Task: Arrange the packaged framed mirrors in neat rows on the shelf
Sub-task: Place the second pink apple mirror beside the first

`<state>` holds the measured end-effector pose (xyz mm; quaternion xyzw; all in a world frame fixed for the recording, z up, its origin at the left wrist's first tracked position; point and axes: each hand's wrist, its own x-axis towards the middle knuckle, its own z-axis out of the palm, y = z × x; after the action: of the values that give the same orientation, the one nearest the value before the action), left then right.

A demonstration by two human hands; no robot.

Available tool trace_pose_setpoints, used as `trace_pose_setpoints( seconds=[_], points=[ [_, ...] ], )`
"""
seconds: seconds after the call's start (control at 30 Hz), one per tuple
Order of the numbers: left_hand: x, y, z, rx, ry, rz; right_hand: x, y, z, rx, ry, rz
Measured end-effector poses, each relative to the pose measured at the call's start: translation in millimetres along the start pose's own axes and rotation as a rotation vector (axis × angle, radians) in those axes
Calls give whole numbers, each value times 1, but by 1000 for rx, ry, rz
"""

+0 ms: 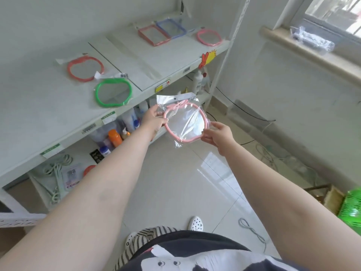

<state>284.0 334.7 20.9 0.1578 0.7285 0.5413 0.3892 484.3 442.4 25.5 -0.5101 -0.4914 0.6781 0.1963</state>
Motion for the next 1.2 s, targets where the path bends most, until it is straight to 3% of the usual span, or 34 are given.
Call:
trace_pose_setpoints(
  seconds=[0.37, 1.2],
  points=[
    [22, 20, 114, 85, 2, 6, 67, -19, -104, 0, -44, 34],
    [271, 123, 204, 80, -128, -56, 274, -135, -116, 41, 183, 57]
  ],
)
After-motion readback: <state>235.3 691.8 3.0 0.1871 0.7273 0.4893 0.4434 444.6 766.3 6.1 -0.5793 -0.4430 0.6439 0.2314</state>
